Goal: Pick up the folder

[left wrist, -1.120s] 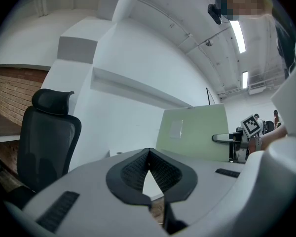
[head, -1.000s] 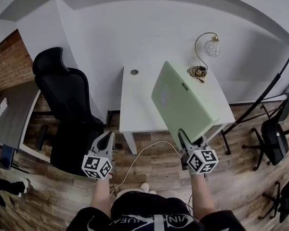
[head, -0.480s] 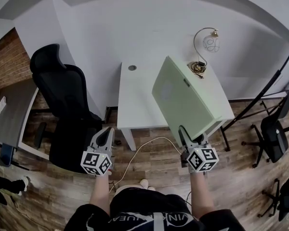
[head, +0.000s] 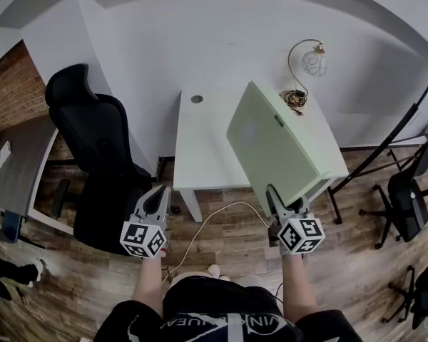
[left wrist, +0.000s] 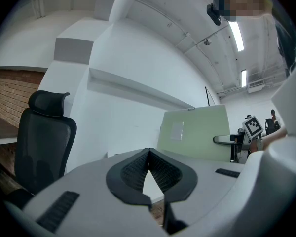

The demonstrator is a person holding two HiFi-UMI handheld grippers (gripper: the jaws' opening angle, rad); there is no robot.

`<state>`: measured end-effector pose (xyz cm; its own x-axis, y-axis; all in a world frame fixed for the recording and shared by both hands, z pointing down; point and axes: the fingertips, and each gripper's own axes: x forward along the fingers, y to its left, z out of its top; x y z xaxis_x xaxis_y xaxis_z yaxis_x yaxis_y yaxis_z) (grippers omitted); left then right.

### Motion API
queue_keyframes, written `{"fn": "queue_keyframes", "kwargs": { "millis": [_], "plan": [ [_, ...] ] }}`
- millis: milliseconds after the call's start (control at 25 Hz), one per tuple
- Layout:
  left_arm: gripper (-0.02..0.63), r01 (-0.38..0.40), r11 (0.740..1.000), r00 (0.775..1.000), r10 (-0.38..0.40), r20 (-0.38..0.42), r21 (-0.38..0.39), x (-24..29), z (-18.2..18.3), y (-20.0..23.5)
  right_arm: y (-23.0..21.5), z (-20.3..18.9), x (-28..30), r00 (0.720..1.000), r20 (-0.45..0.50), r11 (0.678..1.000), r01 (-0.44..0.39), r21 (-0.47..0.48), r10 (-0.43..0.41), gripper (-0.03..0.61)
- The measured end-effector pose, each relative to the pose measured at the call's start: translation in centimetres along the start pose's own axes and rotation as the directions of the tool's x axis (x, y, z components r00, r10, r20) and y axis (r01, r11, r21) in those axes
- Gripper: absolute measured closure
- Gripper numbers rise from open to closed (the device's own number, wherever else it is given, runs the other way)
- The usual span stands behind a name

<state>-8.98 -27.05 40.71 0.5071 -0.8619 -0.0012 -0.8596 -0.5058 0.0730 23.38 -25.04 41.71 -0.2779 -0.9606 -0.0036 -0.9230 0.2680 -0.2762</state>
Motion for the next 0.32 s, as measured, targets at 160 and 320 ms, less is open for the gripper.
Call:
{"fn": "queue_keyframes", "kwargs": {
  "millis": [160,320],
  "plan": [
    [0.600,-0.003,1.000,1.000,0.003,0.001,0.000,0.33,0.00,-0.20,-0.41,0.01,0.07,1.000,0.001,1.000,-0.002,0.004,0.002,0.291],
    [0.600,0.000,1.000,1.000,0.000,-0.001,0.001,0.54,0.08,-0.63,-0.86,0.17,-0.13,1.000,0.003,1.000,0.000,0.007,-0.001,0.291]
  ]
}}
